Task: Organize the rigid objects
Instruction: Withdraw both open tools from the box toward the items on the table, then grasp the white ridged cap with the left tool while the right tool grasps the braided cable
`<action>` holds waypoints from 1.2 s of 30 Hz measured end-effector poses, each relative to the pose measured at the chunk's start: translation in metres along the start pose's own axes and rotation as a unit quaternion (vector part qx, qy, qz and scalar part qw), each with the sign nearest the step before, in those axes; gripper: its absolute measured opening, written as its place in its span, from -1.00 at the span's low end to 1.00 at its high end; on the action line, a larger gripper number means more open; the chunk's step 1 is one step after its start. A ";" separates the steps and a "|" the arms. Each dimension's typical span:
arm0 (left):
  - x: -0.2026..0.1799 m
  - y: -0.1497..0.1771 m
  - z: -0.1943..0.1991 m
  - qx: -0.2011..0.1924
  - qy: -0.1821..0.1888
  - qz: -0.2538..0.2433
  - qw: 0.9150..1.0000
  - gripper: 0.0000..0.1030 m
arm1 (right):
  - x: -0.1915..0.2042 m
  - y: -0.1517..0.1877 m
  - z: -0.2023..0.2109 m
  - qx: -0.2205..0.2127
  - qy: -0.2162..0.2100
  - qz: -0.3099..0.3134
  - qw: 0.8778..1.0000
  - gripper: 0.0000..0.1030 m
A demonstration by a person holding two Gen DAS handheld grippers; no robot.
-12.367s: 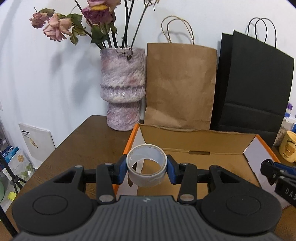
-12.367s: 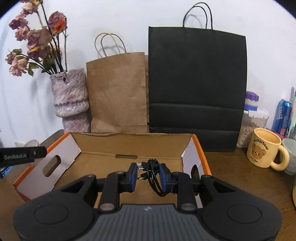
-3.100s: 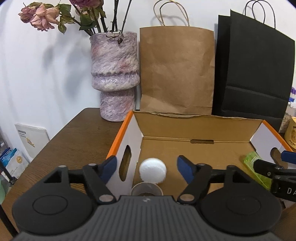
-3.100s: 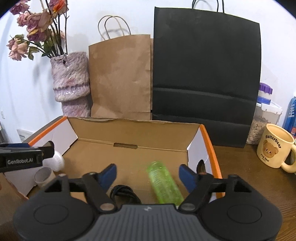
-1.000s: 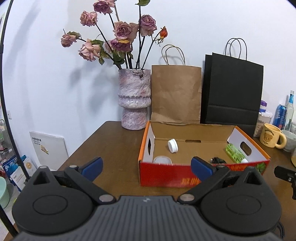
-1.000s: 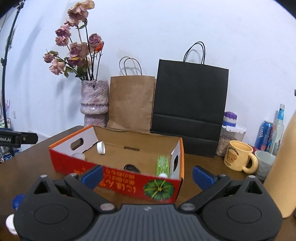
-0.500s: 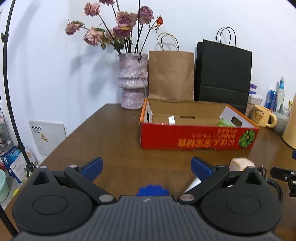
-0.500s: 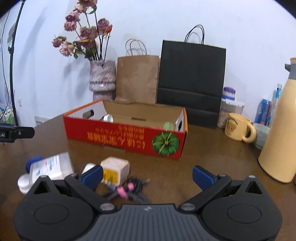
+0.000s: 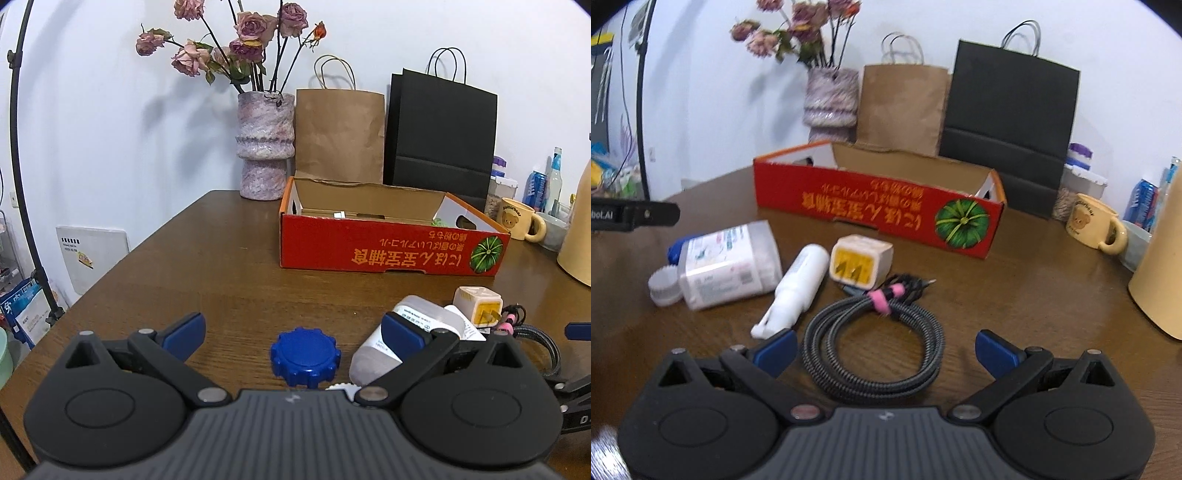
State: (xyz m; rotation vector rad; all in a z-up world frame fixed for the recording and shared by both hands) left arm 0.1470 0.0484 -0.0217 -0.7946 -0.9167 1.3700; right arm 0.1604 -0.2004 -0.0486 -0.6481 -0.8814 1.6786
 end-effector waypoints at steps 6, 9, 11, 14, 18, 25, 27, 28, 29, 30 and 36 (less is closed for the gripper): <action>-0.001 0.002 -0.001 0.003 0.006 0.001 1.000 1.00 | -0.002 0.001 -0.017 0.031 -0.003 -0.012 0.999 1.00; 0.001 0.002 -0.003 0.007 0.006 0.007 1.000 1.00 | -0.005 -0.003 -0.027 0.043 -0.013 -0.031 0.999 1.00; 0.002 0.002 -0.004 0.007 0.006 0.009 1.000 1.00 | -0.007 -0.006 -0.033 0.050 -0.022 -0.047 0.997 1.00; 0.002 0.003 -0.004 0.007 0.006 0.009 1.000 1.00 | -0.007 -0.010 -0.039 0.050 -0.016 -0.052 0.997 1.00; 0.002 0.003 -0.006 0.012 0.003 0.010 1.000 1.00 | -0.004 -0.010 -0.034 0.036 -0.014 -0.045 0.998 0.73; 0.003 0.004 -0.007 0.016 0.000 0.012 1.000 1.00 | 0.002 -0.008 -0.018 0.007 -0.003 -0.030 1.000 0.68; 0.003 0.005 -0.008 0.019 0.000 0.011 1.000 1.00 | 0.004 -0.007 -0.011 -0.008 -0.001 -0.029 1.000 0.67; 0.003 0.005 -0.008 0.020 -0.001 0.011 1.000 1.00 | 0.005 -0.007 -0.008 -0.016 0.000 -0.030 0.999 0.66; 0.003 0.005 -0.009 0.021 -0.002 0.011 1.000 1.00 | 0.005 -0.007 -0.005 -0.023 0.001 -0.030 0.999 0.66; 0.003 0.005 -0.010 0.022 -0.002 0.010 1.000 1.00 | 0.005 -0.007 -0.001 -0.030 0.003 -0.030 0.999 0.66; 0.002 0.006 -0.010 0.036 0.002 0.011 0.999 1.00 | 0.000 -0.009 0.011 -0.058 0.011 -0.043 0.997 0.65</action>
Point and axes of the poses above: each gripper's, at about its wrist camera, not at the fingertips, and z roughly against the way its jaws point, x to its left, y to its underside, the point moved 4 cm from there along -z, roughly the way its jaws point, and after that the axes turned 7 degrees about -z, right-handed, at the moved point
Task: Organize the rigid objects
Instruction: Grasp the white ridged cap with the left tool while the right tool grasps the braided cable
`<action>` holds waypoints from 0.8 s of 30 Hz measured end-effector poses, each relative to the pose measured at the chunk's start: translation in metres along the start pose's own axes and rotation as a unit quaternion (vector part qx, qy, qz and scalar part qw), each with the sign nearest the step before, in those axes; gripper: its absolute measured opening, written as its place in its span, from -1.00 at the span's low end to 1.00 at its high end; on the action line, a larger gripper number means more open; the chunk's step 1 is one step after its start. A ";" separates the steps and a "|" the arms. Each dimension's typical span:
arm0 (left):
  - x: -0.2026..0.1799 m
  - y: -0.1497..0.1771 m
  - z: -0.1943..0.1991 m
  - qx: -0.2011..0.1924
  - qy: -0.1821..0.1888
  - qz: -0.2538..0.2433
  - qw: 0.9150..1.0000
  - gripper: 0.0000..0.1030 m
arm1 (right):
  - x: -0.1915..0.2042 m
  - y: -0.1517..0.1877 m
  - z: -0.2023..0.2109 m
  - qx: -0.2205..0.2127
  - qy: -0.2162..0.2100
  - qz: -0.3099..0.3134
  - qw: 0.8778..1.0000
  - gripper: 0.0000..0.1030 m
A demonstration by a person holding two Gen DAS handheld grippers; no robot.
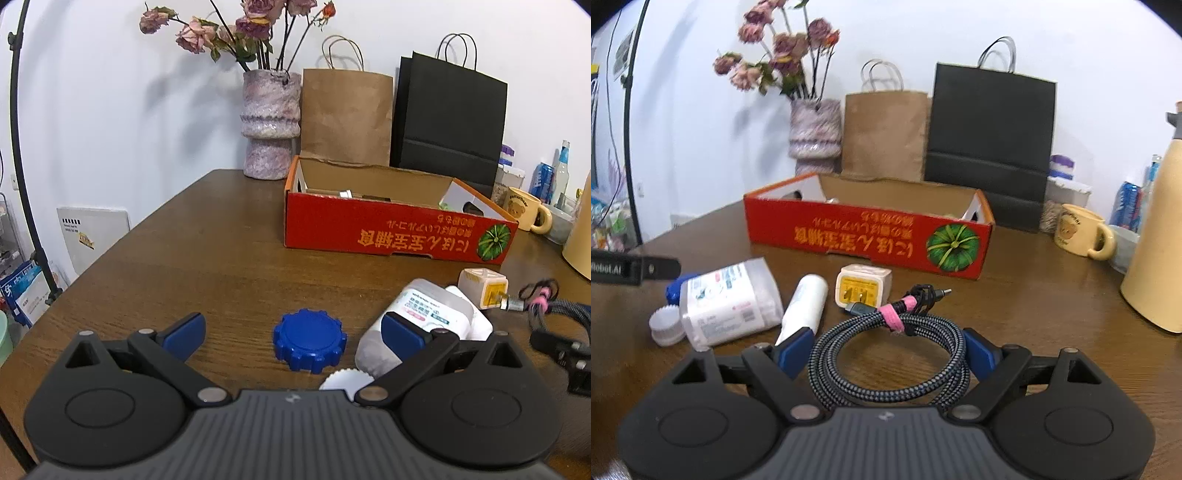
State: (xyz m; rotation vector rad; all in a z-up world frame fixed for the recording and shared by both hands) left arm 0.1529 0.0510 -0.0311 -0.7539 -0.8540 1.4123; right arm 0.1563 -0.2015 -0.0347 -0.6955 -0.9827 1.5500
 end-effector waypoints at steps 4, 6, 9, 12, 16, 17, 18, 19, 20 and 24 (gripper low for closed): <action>-0.003 0.002 0.003 0.019 0.010 -0.010 1.000 1.00 | -0.006 -0.002 0.009 -0.021 0.003 -0.015 1.000 0.65; -0.005 0.005 0.003 0.031 0.012 -0.018 0.999 1.00 | -0.009 -0.003 0.012 -0.028 0.003 -0.020 0.999 0.65; -0.010 0.009 0.003 0.050 0.013 -0.030 0.998 1.00 | -0.011 -0.004 0.016 -0.035 0.003 -0.024 0.999 0.65; -0.015 0.016 0.002 0.071 0.002 -0.044 0.996 1.00 | -0.011 -0.004 0.019 -0.041 0.002 -0.025 0.999 0.65; -0.019 0.022 -0.003 0.092 -0.006 -0.052 0.994 1.00 | -0.011 -0.003 0.023 -0.047 -0.001 -0.026 0.999 0.65; -0.020 0.022 -0.004 0.094 -0.007 -0.052 0.994 1.00 | -0.010 -0.003 0.024 -0.048 -0.001 -0.026 0.999 0.65; -0.021 0.023 -0.005 0.096 -0.008 -0.052 0.994 1.00 | -0.010 -0.002 0.025 -0.049 -0.002 -0.026 0.998 0.65; -0.021 0.023 -0.006 0.098 -0.009 -0.051 0.994 1.00 | -0.010 -0.002 0.026 -0.050 -0.002 -0.026 0.998 0.65; -0.022 0.024 -0.007 0.099 -0.011 -0.051 0.994 1.00 | -0.010 -0.001 0.027 -0.051 -0.003 -0.026 0.998 0.65; -0.026 0.025 -0.009 0.098 -0.012 -0.045 0.994 1.00 | -0.010 -0.001 0.029 -0.053 -0.005 -0.025 0.998 0.65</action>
Point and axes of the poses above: each gripper's, at about its wrist camera, not at the fingertips, and z roughly against the way its jaws point, x to its left, y to its underside, the point moved 4 cm from there along -z, roughly the way its jaws point, and after that the axes turned 7 degrees about -z, right-handed, at the moved point
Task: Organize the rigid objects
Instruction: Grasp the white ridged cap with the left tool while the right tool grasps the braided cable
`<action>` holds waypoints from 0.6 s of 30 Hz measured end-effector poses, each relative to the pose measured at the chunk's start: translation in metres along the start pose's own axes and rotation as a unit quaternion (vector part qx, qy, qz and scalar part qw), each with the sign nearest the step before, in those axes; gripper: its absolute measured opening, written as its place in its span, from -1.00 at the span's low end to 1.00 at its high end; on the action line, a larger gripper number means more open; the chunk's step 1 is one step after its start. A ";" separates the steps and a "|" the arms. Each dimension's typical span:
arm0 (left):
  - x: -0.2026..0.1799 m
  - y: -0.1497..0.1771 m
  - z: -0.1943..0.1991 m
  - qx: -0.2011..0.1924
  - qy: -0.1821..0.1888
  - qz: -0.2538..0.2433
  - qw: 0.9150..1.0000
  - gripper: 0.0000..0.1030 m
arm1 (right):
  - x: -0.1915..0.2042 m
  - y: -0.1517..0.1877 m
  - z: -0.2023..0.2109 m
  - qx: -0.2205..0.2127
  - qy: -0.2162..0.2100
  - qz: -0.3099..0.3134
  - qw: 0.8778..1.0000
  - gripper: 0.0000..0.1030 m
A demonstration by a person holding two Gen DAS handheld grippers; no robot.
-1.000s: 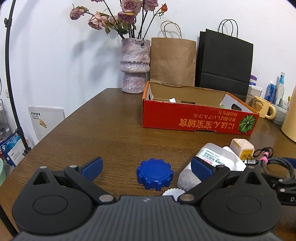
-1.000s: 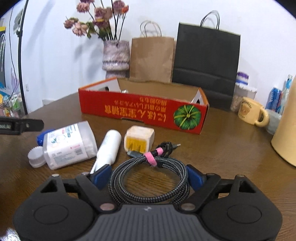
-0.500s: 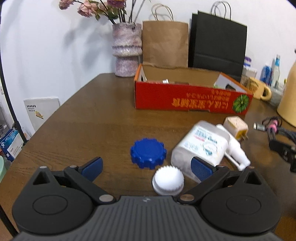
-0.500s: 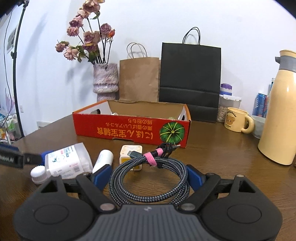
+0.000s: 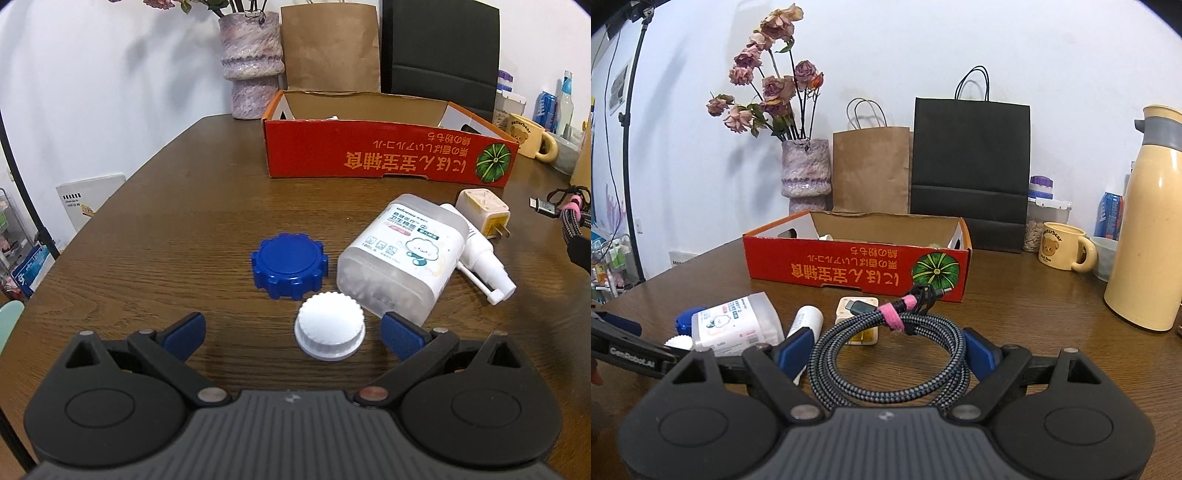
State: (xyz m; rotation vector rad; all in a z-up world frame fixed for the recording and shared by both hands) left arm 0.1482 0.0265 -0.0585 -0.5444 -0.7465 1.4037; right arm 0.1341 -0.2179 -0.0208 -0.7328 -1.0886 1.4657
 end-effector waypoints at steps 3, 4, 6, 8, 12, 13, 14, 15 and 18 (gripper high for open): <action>-0.003 0.000 0.001 -0.007 0.006 0.003 1.000 0.78 | 0.000 0.000 0.001 -0.001 -0.002 0.000 1.000 0.65; -0.003 0.000 0.001 -0.006 0.008 0.003 1.000 0.59 | 0.000 0.000 0.001 -0.001 -0.003 0.001 1.000 0.65; -0.005 0.001 0.002 -0.006 0.016 0.005 1.000 0.28 | 0.001 0.001 0.001 -0.001 -0.004 0.002 1.000 0.65; -0.006 0.001 0.005 -0.013 0.021 0.007 1.000 -0.20 | 0.001 0.000 0.001 -0.001 -0.005 0.002 1.000 0.65; -0.006 0.000 0.010 -0.026 0.033 0.012 0.999 -0.20 | 0.002 0.001 0.001 -0.001 -0.005 0.004 1.000 0.65; -0.006 0.000 0.012 -0.031 0.033 0.012 0.999 -0.20 | 0.002 0.001 0.001 -0.001 -0.005 0.005 1.000 0.65; -0.006 -0.001 0.014 -0.037 0.034 0.013 0.999 -0.20 | 0.002 0.001 0.001 -0.001 -0.005 0.005 1.000 0.65; -0.005 -0.002 0.016 -0.041 0.035 0.014 0.998 -0.20 | 0.003 0.001 0.001 -0.001 -0.005 0.006 1.000 0.65; -0.003 -0.005 0.020 -0.049 0.034 0.018 0.998 -0.20 | 0.003 0.001 0.001 -0.001 -0.005 0.006 1.000 0.65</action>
Point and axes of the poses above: each gripper's, at about its wrist camera, not at the fingertips, and z roughly against the way its jaws point, x to its left, y to its underside, the point moved 4 cm from there along -z, roughly the way its jaws point, and after that the axes turned 7 degrees about -z, right-handed, at the moved point
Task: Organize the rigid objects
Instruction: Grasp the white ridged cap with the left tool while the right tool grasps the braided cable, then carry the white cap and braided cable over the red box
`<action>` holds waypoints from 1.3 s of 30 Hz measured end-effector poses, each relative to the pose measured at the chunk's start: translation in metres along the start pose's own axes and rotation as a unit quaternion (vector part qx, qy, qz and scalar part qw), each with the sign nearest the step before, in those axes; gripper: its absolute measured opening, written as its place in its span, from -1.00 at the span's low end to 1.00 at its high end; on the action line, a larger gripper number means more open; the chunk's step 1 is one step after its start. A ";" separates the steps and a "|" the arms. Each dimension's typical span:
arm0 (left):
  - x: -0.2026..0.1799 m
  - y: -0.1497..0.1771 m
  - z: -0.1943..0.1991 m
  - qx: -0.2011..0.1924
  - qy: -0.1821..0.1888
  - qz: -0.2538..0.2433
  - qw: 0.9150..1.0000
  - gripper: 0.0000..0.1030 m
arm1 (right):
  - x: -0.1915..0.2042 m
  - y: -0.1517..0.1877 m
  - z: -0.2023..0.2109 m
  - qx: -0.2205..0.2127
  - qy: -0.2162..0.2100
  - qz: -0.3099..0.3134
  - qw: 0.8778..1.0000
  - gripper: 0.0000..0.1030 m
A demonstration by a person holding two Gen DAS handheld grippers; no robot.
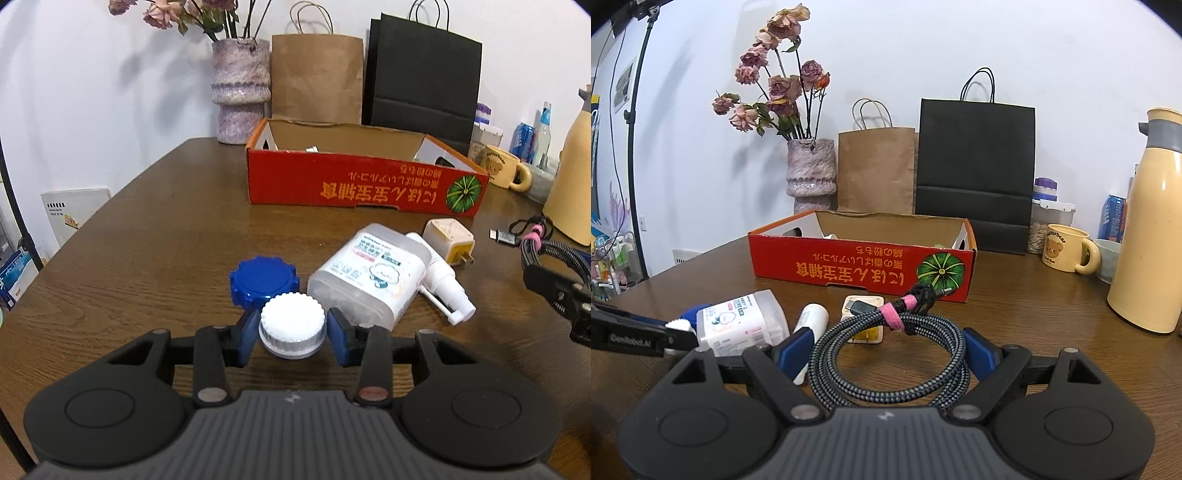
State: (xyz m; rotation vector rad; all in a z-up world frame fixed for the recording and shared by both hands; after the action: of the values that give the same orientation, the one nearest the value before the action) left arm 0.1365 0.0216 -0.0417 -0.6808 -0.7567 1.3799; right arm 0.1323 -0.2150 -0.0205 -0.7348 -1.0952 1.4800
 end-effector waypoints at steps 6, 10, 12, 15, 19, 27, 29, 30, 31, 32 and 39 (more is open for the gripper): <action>0.009 -0.011 0.008 -0.020 -0.008 0.006 1.000 -0.20 | 0.000 -0.001 0.000 -0.005 0.001 -0.002 1.000 0.65; 0.013 -0.027 0.016 -0.043 -0.012 0.007 0.999 -0.20 | -0.001 -0.006 0.002 -0.016 0.006 -0.006 1.000 0.65; 0.014 -0.038 0.019 -0.056 -0.013 0.004 0.998 -0.20 | -0.001 -0.011 0.002 -0.020 0.006 -0.005 1.000 0.65; 0.013 -0.055 0.021 -0.073 -0.014 0.000 0.997 -0.20 | 0.001 -0.020 0.001 -0.025 0.003 -0.004 1.000 0.65; 0.008 -0.078 0.020 -0.090 -0.011 -0.007 0.996 -0.20 | 0.005 -0.037 -0.006 -0.036 -0.004 0.000 0.999 0.65; 0.001 -0.116 0.004 -0.108 -0.004 -0.003 0.994 -0.20 | 0.010 -0.075 -0.027 -0.060 0.000 0.001 0.998 0.65; 0.000 -0.125 -0.002 -0.110 -0.004 0.000 0.994 -0.20 | 0.012 -0.083 -0.034 -0.066 0.001 0.000 0.998 0.65; 0.000 -0.128 -0.005 -0.111 -0.004 0.001 0.994 -0.20 | 0.013 -0.087 -0.038 -0.069 0.001 -0.001 0.998 0.65; 0.000 -0.131 -0.007 -0.113 -0.003 0.003 0.994 -0.20 | 0.013 -0.091 -0.042 -0.071 0.002 -0.001 0.997 0.65; -0.001 -0.136 -0.010 -0.115 -0.003 0.004 0.993 -0.20 | 0.014 -0.094 -0.046 -0.073 0.002 -0.002 0.997 0.65; 0.002 -0.162 -0.032 -0.121 -0.006 0.020 0.992 -0.20 | 0.014 -0.114 -0.080 -0.075 0.004 -0.015 0.997 0.65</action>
State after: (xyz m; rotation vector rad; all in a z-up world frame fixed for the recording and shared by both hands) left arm 0.2584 0.0115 0.0687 -0.8824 -0.9345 1.3408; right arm 0.2465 -0.1850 0.0554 -0.8239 -1.2169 1.3793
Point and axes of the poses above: each gripper's, at about its wrist camera, not at the fingertips, and z roughly against the way its jaws point, x to its left, y to its underside, the point moved 4 cm from there along -z, roughly the way its jaws point, and after that the axes turned 7 degrees about -z, right-handed, at the moved point
